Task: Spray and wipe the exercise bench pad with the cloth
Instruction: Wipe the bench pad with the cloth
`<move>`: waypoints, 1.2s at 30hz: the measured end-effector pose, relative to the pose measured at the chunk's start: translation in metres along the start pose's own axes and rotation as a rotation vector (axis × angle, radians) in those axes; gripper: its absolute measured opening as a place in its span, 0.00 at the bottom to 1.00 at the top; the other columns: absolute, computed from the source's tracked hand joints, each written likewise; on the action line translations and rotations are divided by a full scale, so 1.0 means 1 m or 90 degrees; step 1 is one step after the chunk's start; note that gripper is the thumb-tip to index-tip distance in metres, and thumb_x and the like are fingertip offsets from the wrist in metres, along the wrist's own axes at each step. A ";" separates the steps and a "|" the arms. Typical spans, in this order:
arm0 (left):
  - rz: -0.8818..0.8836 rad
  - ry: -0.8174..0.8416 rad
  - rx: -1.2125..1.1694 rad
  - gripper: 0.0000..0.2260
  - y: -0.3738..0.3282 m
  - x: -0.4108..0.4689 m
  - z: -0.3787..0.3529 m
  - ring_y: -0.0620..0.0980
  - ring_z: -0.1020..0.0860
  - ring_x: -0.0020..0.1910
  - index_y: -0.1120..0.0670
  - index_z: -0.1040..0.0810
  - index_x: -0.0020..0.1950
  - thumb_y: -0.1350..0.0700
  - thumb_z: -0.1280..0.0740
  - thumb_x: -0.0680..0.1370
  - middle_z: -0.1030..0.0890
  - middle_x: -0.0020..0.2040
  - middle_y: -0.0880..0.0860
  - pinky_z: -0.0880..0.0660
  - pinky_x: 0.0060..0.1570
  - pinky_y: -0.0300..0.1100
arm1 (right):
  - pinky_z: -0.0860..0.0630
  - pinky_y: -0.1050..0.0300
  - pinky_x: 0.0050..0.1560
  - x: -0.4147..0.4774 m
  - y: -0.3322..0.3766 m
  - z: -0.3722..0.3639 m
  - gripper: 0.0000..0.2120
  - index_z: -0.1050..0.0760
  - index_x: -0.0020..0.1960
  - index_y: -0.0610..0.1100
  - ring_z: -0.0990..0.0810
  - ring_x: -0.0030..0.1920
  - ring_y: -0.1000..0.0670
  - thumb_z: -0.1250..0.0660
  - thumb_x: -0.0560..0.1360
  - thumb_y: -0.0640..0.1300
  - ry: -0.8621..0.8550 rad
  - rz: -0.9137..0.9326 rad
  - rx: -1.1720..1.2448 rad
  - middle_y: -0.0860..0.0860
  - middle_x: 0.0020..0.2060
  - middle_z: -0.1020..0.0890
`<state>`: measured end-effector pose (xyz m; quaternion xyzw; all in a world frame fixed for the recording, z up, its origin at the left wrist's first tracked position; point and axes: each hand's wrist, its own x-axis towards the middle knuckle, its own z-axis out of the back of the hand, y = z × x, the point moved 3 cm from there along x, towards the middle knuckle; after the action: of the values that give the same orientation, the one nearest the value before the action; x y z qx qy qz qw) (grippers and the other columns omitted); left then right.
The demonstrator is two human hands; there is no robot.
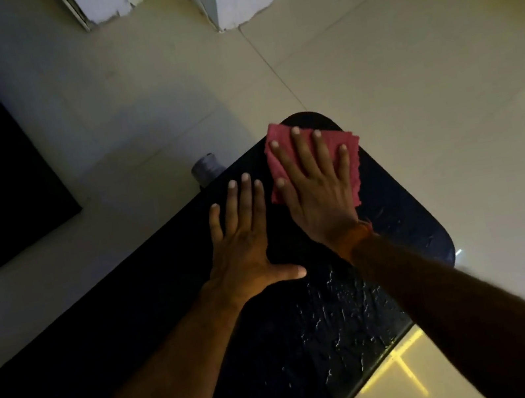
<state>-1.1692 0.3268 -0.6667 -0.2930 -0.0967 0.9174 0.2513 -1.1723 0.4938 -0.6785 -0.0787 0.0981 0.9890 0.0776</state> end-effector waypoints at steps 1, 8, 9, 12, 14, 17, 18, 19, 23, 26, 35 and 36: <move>-0.002 0.002 -0.002 0.71 -0.001 0.000 0.001 0.53 0.79 0.76 0.54 0.77 0.78 0.18 0.35 0.60 0.83 0.74 0.53 0.73 0.74 0.59 | 0.57 0.28 0.78 -0.002 -0.007 0.002 0.29 0.56 0.85 0.56 0.59 0.84 0.41 0.56 0.85 0.61 0.013 0.032 -0.008 0.49 0.85 0.56; -0.007 -0.001 0.002 0.70 0.000 -0.003 0.003 0.53 0.78 0.77 0.55 0.73 0.80 0.17 0.37 0.60 0.81 0.76 0.52 0.74 0.73 0.58 | 0.61 0.28 0.79 0.039 0.001 0.008 0.30 0.55 0.84 0.56 0.59 0.84 0.40 0.60 0.84 0.62 0.003 -0.051 0.014 0.49 0.85 0.56; -0.005 0.003 0.000 0.70 0.000 -0.003 0.004 0.53 0.78 0.77 0.55 0.73 0.80 0.17 0.37 0.60 0.81 0.76 0.52 0.73 0.73 0.59 | 0.58 0.29 0.79 0.022 0.003 0.005 0.29 0.55 0.85 0.55 0.59 0.84 0.41 0.60 0.85 0.60 0.003 -0.030 0.013 0.49 0.85 0.56; 0.001 0.016 0.000 0.70 -0.002 -0.003 0.005 0.53 0.79 0.76 0.54 0.76 0.79 0.17 0.36 0.60 0.82 0.75 0.53 0.72 0.75 0.60 | 0.55 0.29 0.79 -0.015 -0.007 0.006 0.29 0.55 0.85 0.55 0.59 0.84 0.41 0.58 0.85 0.60 0.032 0.028 0.006 0.49 0.85 0.56; 0.001 0.012 0.006 0.70 -0.001 -0.002 0.006 0.54 0.79 0.76 0.54 0.76 0.79 0.17 0.36 0.61 0.82 0.75 0.53 0.72 0.75 0.60 | 0.58 0.28 0.79 0.010 -0.015 0.010 0.31 0.56 0.84 0.57 0.59 0.84 0.40 0.57 0.84 0.64 0.036 0.025 0.004 0.49 0.85 0.56; -0.008 0.002 0.012 0.70 -0.001 -0.002 0.005 0.54 0.78 0.77 0.55 0.73 0.80 0.17 0.37 0.60 0.79 0.77 0.53 0.72 0.74 0.59 | 0.58 0.29 0.78 0.053 -0.020 0.015 0.31 0.55 0.84 0.56 0.57 0.84 0.39 0.58 0.84 0.65 0.028 -0.032 0.008 0.49 0.85 0.55; -0.007 0.000 0.014 0.70 0.000 -0.002 0.004 0.54 0.77 0.77 0.55 0.72 0.81 0.16 0.37 0.60 0.78 0.78 0.54 0.72 0.74 0.59 | 0.56 0.30 0.79 0.053 -0.020 0.015 0.30 0.54 0.84 0.56 0.56 0.84 0.40 0.58 0.85 0.63 0.020 -0.039 0.003 0.49 0.85 0.54; -0.005 0.001 0.016 0.70 -0.001 -0.002 0.005 0.54 0.77 0.78 0.55 0.72 0.81 0.16 0.37 0.60 0.78 0.78 0.54 0.71 0.75 0.59 | 0.55 0.31 0.80 0.044 -0.021 0.013 0.29 0.54 0.85 0.55 0.56 0.84 0.41 0.59 0.85 0.61 0.006 -0.036 0.000 0.49 0.85 0.54; 0.004 0.012 0.018 0.71 -0.003 -0.002 0.006 0.54 0.77 0.77 0.55 0.74 0.80 0.17 0.35 0.59 0.79 0.78 0.54 0.72 0.74 0.59 | 0.56 0.37 0.82 -0.049 -0.032 0.011 0.28 0.55 0.85 0.53 0.58 0.84 0.44 0.56 0.86 0.55 0.004 -0.023 0.024 0.49 0.85 0.55; 0.018 0.009 0.019 0.72 -0.005 -0.002 0.007 0.55 0.77 0.77 0.55 0.74 0.80 0.19 0.33 0.59 0.78 0.78 0.55 0.71 0.74 0.60 | 0.56 0.35 0.81 -0.064 -0.044 0.007 0.28 0.56 0.85 0.54 0.58 0.84 0.43 0.56 0.86 0.57 0.024 -0.023 0.010 0.49 0.85 0.56; -0.046 0.026 0.003 0.67 -0.059 -0.030 -0.025 0.54 0.75 0.78 0.51 0.74 0.80 0.20 0.34 0.63 0.76 0.79 0.54 0.70 0.75 0.62 | 0.55 0.38 0.82 -0.140 -0.059 0.006 0.28 0.57 0.85 0.53 0.59 0.84 0.44 0.60 0.86 0.57 0.028 -0.084 0.034 0.49 0.85 0.56; -0.044 0.036 0.009 0.68 -0.065 -0.032 -0.030 0.55 0.76 0.78 0.50 0.74 0.80 0.20 0.34 0.62 0.77 0.79 0.54 0.70 0.75 0.63 | 0.54 0.37 0.82 -0.149 -0.064 0.005 0.29 0.57 0.85 0.53 0.58 0.84 0.43 0.59 0.86 0.58 0.038 -0.088 0.024 0.49 0.85 0.56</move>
<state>-1.1027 0.3666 -0.6545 -0.3136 -0.0927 0.9002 0.2874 -1.0165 0.5366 -0.6603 -0.1131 0.1135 0.9765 0.1442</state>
